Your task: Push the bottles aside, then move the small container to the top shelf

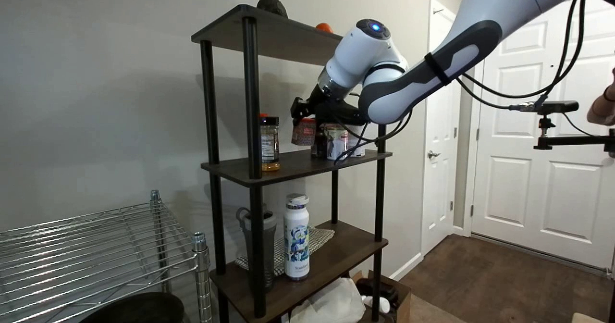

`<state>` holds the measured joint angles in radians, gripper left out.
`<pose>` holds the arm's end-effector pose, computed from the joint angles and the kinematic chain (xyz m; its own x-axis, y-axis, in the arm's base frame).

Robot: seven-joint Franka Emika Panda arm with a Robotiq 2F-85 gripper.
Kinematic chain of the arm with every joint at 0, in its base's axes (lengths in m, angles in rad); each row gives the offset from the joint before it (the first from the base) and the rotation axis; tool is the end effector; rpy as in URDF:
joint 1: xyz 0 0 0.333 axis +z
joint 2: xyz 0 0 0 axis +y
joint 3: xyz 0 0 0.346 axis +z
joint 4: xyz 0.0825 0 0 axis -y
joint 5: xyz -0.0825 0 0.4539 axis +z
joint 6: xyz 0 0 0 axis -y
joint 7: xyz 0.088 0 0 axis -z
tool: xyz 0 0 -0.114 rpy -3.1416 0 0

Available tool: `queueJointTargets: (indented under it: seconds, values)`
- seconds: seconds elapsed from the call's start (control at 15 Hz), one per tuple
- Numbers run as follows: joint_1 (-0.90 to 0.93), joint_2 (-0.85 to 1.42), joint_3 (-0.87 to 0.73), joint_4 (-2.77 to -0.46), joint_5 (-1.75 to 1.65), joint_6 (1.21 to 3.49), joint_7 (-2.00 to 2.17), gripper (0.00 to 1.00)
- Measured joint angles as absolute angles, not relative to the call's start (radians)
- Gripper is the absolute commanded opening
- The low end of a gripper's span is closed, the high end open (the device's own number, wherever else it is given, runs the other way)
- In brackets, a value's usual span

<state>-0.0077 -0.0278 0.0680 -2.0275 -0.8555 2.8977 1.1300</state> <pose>0.6518 0.0835 0.5470 0.5065 -0.2490 0.8255 -0.2467 -0.9592 -0.1379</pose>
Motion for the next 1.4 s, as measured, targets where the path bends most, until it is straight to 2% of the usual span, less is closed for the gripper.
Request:
queueJointTargets:
  seconds: [1.4]
  values:
    - [-0.004,-0.277,0.044,-2.278,-0.855,2.949,1.129,0.49]
